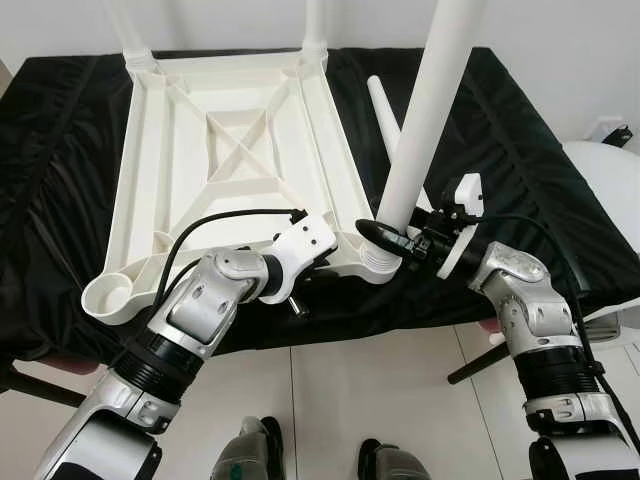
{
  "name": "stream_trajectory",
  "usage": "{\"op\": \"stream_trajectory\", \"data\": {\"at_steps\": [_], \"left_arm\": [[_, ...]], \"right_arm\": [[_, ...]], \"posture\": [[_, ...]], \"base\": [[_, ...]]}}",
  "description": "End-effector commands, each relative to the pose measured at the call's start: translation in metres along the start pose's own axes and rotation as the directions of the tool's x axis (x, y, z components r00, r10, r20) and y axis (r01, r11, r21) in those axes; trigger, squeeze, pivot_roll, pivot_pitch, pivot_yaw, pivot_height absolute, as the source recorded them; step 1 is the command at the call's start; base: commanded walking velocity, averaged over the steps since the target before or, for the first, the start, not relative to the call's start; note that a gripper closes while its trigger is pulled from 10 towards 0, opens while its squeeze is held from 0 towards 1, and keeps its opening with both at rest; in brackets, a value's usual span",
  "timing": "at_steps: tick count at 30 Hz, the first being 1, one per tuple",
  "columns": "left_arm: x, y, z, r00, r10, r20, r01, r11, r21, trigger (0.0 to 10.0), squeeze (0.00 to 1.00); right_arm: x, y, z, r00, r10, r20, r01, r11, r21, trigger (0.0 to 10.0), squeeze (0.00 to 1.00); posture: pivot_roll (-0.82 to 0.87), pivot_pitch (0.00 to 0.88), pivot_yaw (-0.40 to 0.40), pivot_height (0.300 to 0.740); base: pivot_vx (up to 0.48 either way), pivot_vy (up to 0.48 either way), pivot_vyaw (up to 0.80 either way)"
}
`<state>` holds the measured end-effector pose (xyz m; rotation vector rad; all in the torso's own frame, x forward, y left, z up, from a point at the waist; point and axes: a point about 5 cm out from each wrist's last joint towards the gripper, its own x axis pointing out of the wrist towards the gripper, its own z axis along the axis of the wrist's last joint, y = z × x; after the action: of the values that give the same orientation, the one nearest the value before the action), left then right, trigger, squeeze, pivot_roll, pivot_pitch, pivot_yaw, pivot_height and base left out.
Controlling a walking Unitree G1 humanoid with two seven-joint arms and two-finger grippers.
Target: Building children table
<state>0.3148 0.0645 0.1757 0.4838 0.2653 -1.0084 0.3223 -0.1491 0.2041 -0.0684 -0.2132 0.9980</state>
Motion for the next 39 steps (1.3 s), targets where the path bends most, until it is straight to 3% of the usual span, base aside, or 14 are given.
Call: {"op": "stream_trajectory", "data": {"at_steps": [1, 9, 15, 23, 29, 31, 33, 34, 39], "left_arm": [[0.000, -0.003, 0.007, 0.999, 0.000, 0.036, -0.001, 1.000, 0.017, 10.0, 0.00], [0.000, -0.003, 0.008, 0.999, -0.003, 0.036, 0.002, 1.000, 0.017, 10.0, 0.00], [-0.001, -0.002, 0.008, 0.999, 0.002, 0.033, -0.003, 1.000, 0.017, 10.0, 0.00], [-0.001, -0.001, 0.008, 0.999, 0.005, 0.033, -0.005, 1.000, 0.014, 10.0, 0.00], [-0.002, 0.000, 0.008, 1.000, 0.007, 0.030, -0.008, 1.000, 0.011, 10.0, 0.00], [-0.002, 0.000, 0.008, 1.000, 0.009, 0.030, -0.009, 1.000, 0.010, 10.0, 0.00], [-0.002, 0.000, 0.008, 1.000, 0.009, 0.029, -0.010, 1.000, 0.009, 10.0, 0.00], [-0.002, 0.000, 0.008, 1.000, 0.009, 0.029, -0.009, 1.000, 0.009, 10.0, 0.00], [-0.002, 0.000, 0.007, 1.000, 0.007, 0.027, -0.008, 1.000, 0.009, 10.0, 0.00]], "right_arm": [[0.002, 0.004, 0.003, 0.999, -0.042, 0.033, 0.042, 0.999, 0.006, 10.0, 0.00], [0.002, 0.009, 0.002, 0.988, -0.144, 0.052, 0.144, 0.990, 0.006, 10.0, 0.00], [0.009, 0.030, -0.010, 0.964, -0.260, 0.053, 0.257, 0.964, 0.061, 10.0, 0.00], [0.015, 0.040, -0.014, 0.937, -0.347, 0.052, 0.342, 0.936, 0.082, 10.0, 0.00], [0.026, 0.052, -0.017, 0.887, -0.460, 0.040, 0.458, 0.888, 0.047, 10.0, 0.00], [0.028, 0.052, -0.017, 0.845, -0.533, 0.035, 0.531, 0.846, 0.046, 10.0, 0.00], [0.029, 0.052, -0.017, 0.829, -0.558, 0.033, 0.557, 0.829, 0.043, 10.0, 0.00], [0.030, 0.052, -0.019, 0.795, -0.606, 0.025, 0.605, 0.795, 0.038, 10.0, 0.00], [0.032, 0.054, -0.021, 0.749, -0.662, 0.015, 0.662, 0.749, 0.032, 10.0, 0.00]], "posture": [[-0.06, 0.152, 0.017, 0.740], [-0.06, 0.154, 0.018, 0.740], [-0.06, 0.160, 0.020, 0.740], [-0.06, 0.169, 0.021, 0.740], [-0.06, 0.173, 0.022, 0.740], [-0.05, 0.173, 0.024, 0.740], [-0.05, 0.173, 0.025, 0.740], [-0.05, 0.174, 0.028, 0.740], [-0.05, 0.174, 0.031, 0.740]], "base": [[0.000, 0.000, 0.00], [0.000, 0.000, 0.00], [0.000, 0.000, 0.00], [0.000, 0.000, 0.00], [0.000, 0.000, 0.00], [0.000, 0.000, 0.00], [0.000, 0.000, 0.00], [0.000, 0.000, 0.00], [0.000, 0.000, 0.00]]}}
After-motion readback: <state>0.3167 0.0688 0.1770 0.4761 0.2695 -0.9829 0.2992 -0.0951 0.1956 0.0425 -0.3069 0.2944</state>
